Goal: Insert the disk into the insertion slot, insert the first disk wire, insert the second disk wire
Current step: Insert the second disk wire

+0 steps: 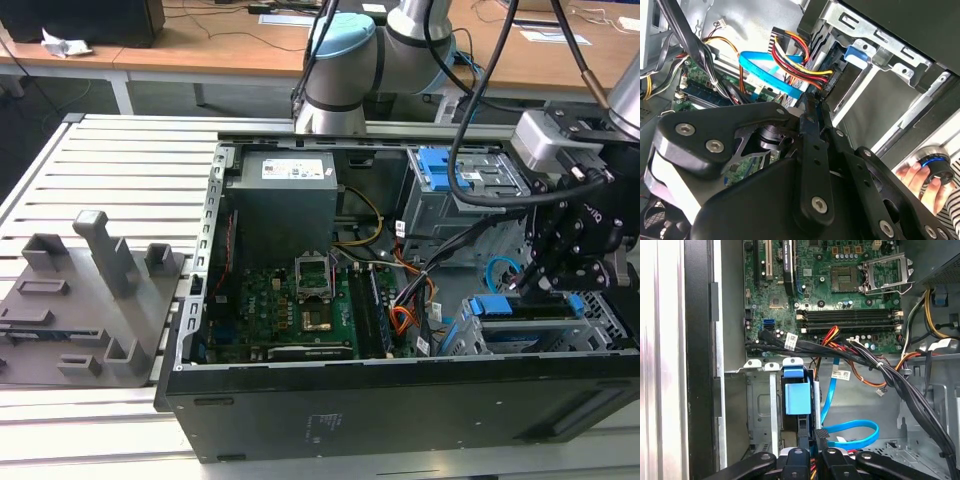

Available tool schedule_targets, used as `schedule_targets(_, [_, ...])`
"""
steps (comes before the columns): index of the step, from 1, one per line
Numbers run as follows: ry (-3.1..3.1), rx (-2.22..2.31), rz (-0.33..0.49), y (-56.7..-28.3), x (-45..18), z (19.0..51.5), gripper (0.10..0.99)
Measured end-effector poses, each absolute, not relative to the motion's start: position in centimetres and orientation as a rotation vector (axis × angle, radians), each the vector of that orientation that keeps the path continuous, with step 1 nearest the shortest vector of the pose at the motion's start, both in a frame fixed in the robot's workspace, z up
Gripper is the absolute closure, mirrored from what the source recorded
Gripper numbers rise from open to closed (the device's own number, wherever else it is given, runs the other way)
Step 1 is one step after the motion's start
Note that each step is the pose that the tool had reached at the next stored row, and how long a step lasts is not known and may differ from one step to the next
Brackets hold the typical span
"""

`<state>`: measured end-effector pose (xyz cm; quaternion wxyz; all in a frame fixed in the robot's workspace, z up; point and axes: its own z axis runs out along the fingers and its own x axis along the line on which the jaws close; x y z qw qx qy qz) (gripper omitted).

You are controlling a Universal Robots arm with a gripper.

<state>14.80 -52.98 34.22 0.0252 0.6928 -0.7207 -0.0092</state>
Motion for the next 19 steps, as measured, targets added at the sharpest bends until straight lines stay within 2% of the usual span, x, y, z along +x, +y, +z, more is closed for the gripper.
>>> schedule_targets(19, [-2.218, 2.132, -0.005, -53.23, 14.82, 34.46, 0.925])
